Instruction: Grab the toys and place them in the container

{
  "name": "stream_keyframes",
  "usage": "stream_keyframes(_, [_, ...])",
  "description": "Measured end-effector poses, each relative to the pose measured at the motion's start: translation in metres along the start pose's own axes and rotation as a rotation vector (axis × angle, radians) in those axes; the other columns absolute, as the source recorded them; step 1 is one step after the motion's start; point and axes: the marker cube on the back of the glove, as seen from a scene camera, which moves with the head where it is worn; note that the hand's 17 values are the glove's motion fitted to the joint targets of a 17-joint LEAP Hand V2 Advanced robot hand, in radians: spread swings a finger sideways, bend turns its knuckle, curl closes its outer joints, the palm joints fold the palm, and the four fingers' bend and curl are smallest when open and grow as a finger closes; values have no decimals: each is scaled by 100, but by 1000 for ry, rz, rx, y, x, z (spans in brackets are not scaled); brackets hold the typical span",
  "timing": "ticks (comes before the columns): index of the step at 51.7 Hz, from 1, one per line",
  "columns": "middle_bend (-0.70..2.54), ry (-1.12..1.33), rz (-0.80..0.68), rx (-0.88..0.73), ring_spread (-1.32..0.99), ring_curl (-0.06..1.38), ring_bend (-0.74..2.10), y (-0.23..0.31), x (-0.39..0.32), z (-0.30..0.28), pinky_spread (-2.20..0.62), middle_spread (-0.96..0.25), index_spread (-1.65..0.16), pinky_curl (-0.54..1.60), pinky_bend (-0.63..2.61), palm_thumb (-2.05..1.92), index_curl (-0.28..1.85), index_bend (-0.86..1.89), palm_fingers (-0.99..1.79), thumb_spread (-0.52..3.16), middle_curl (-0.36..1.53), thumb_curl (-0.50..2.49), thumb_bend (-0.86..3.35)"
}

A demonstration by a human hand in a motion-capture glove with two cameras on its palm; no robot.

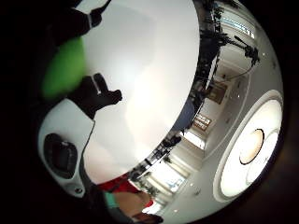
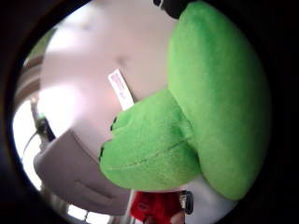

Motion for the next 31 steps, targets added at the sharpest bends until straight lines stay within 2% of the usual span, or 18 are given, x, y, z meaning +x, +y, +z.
stream_keyframes(7, [30,16,11,107,-12,47,83,2,-6,-1,-14,-5,-41,34,140,40,13,20,25,116,26,44,11])
stream_keyframes(10, [35,-6,8,195,-20,47,87,4,-5,2,-21,-10,-42,32,136,44,15,22,48,118,28,46,12])
stream_keyframes(14, [43,-57,1,290,-28,47,91,6,-2,5,-28,-16,-41,31,130,48,16,19,65,120,32,48,14])
stream_keyframes(31, [59,-171,-42,392,-47,49,92,22,16,-8,-38,-36,-42,30,111,68,28,31,93,77,44,67,13])
